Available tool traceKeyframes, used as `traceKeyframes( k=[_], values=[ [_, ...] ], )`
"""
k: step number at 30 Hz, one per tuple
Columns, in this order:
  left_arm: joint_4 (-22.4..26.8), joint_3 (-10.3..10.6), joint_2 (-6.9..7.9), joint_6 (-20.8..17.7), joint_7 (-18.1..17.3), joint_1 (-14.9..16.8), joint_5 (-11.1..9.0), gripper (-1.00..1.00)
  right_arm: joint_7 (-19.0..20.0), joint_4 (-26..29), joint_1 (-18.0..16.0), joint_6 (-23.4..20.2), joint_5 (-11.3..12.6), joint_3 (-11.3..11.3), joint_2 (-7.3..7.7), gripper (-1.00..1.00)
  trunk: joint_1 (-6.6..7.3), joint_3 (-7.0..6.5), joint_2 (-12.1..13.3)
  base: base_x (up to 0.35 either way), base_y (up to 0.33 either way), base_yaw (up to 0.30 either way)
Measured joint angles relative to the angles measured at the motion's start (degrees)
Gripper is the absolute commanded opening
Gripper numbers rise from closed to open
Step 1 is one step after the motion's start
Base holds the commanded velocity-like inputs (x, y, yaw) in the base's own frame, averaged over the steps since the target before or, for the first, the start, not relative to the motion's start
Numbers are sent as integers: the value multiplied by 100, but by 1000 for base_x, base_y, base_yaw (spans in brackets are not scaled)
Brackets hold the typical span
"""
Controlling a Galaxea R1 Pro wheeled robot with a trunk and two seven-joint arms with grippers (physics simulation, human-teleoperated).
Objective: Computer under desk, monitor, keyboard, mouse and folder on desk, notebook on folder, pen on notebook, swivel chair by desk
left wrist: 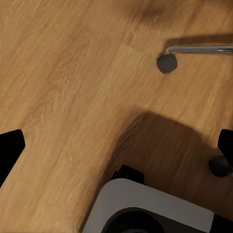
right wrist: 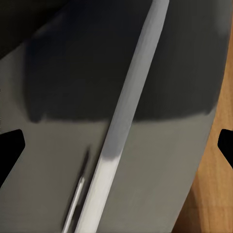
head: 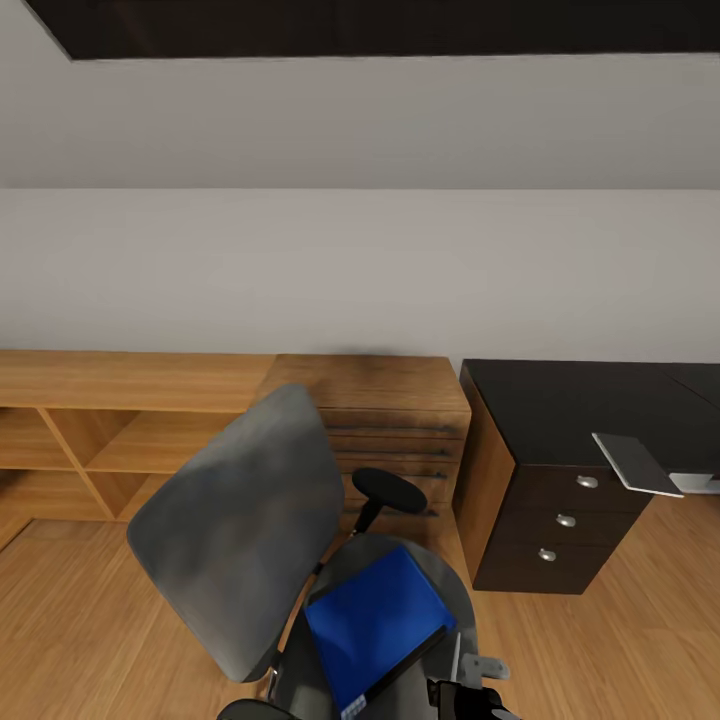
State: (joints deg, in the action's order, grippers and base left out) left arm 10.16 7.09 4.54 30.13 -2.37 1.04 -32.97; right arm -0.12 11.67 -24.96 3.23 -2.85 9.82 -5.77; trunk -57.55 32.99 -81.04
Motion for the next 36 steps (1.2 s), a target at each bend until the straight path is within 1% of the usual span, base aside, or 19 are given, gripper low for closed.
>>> traceKeyframes(
  k=[14, 22, 36],
  values=[
    [0, 0, 0, 0, 5, -2, 0, 100, 0, 0, 0, -1, -1, 4, 0, 100, 1, 0, 0, 0, 0, 0],
    [0, -1, 4, 0, 6, 3, 0, 100, -3, -3, 1, -1, -8, 18, 1, 100, -43, 143, -320, 0, 0, 0],
    [0, 0, 0, 0, 6, 1, 0, 100, -6, -2, 1, -1, -3, 4, 1, 100, -45, 144, -321, 0, 0, 0]
  ],
)
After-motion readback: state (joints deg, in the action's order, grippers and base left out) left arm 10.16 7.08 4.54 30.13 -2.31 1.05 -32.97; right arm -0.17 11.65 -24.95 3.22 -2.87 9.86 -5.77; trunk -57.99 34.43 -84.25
